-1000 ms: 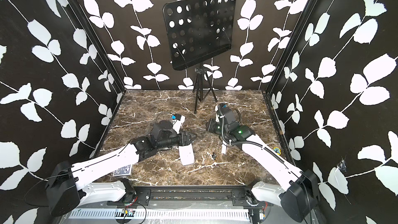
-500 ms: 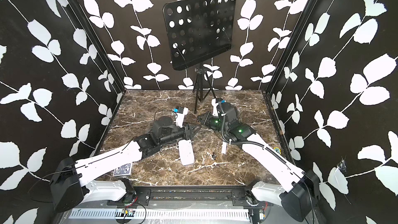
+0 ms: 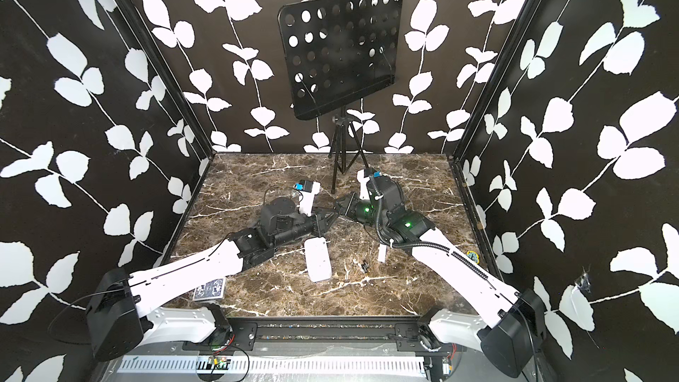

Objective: Insert the battery into the alarm
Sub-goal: Pick up the battery at the center of the board.

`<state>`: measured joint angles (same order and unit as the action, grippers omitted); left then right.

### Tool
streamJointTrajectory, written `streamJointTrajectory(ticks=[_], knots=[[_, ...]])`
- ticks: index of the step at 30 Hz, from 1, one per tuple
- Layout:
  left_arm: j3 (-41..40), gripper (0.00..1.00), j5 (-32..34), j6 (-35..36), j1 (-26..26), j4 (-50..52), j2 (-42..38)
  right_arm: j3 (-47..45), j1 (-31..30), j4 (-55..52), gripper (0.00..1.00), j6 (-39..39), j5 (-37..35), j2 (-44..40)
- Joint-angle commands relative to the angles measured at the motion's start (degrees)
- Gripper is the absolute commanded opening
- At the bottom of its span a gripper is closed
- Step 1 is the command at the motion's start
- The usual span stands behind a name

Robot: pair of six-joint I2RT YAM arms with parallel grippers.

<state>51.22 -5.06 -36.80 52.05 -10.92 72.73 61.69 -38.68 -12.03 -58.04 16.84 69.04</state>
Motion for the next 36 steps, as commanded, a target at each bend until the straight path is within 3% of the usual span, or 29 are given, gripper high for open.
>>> streamJointTrajectory(ticks=[1, 7, 10, 16, 19, 22, 25, 29, 33, 36], knots=[[0.46, 0.2, 1.18, 1.11, 0.24, -0.48, -1.7, 1.44, -0.69, 0.3, 0.05, 0.3, 0.54, -0.39], [0.05, 0.12, 2.61, 1.08, 0.24, -0.42, -2.27, 1.33, -1.05, -0.29, 0.05, 1.04, 1.16, -0.21], [-0.14, 0.0, 3.04, 1.15, 0.24, -0.2, -2.63, 1.34, -1.06, -0.88, 0.05, 1.69, 1.01, -0.3], [-0.55, 0.0, 3.06, 2.97, 0.24, 1.47, -4.01, 1.7, -1.12, -2.24, 0.09, 3.54, 0.78, -0.28], [0.7, 0.0, 4.55, 8.22, 0.24, 8.35, -5.44, 3.77, -1.03, -6.01, 0.2, 7.08, -0.45, -0.47], [4.19, 0.0, 6.36, 18.71, 0.24, 18.58, -6.3, 7.61, -0.34, -12.93, 0.38, 13.19, -1.81, -0.89], [7.64, 0.0, 6.06, 33.87, 0.24, 26.02, -6.68, 10.59, 2.89, -18.6, 0.5, 18.94, 2.01, -1.54], [10.88, 0.0, 6.81, 53.85, 0.24, 30.62, -7.05, 14.83, 8.62, -25.06, 0.52, 27.29, 10.71, -1.72], [12.91, 0.0, 3.67, 74.6, 0.24, 32.07, -7.05, 20.49, 8.87, -32.27, 0.61, 37.75, 13.74, -0.56], [13.11, 0.0, 1.65, 88.43, 0.33, 30.64, -7.68, 24.13, 8.81, -35.91, 0.62, 40.98, 17.91, 1.52]])
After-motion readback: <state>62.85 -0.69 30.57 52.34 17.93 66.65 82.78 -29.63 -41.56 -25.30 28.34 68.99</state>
